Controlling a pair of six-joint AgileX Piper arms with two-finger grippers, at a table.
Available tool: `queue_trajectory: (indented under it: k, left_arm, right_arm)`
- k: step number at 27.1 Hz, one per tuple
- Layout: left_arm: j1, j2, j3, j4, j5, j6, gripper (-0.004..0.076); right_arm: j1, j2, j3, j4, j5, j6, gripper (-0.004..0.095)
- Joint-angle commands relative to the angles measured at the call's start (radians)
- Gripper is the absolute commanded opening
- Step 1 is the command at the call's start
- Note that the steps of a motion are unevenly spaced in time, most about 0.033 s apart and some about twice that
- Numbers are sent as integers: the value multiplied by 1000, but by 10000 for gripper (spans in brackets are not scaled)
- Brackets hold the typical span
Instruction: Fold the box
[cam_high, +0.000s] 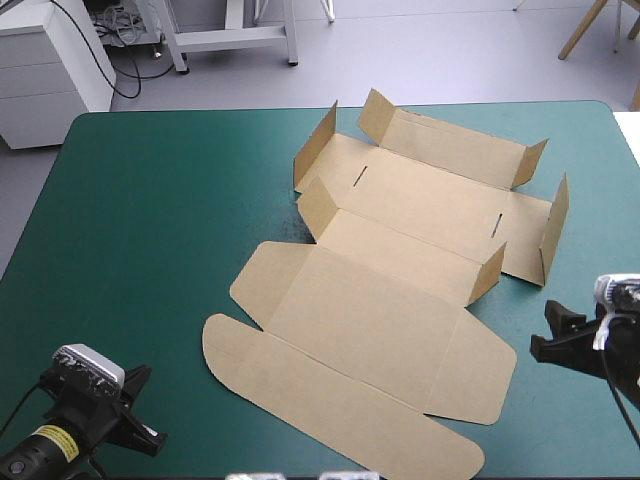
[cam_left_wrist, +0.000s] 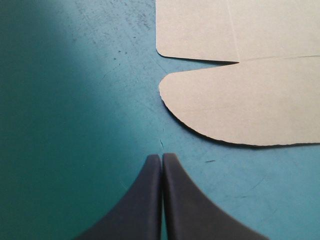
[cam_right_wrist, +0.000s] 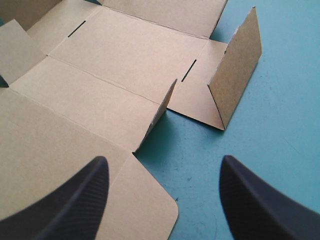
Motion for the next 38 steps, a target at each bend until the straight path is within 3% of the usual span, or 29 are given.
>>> queue_trajectory:
  k: [1, 6, 14, 34, 38]
  left_arm:
    - [-5, 8, -27, 0, -61, -10, -10]
    - [-5, 8, -27, 2, -61, -10, -10]
    - [-5, 8, -27, 2, -61, -10, -10]
    - [-5, 8, -27, 2, -60, -5, -10]
    - [-5, 8, -27, 2, -60, -5, -10]
  right_arm:
    - [1, 96, -109, -1, -33, 67, 717]
    - [1, 334, -264, 29, 67, 149, 720]
    - [1, 590, -346, 29, 143, 265, 717]
    - [1, 1039, -348, 64, -10, 251, 714]
    - [1, 1091, -348, 93, -16, 221, 643]
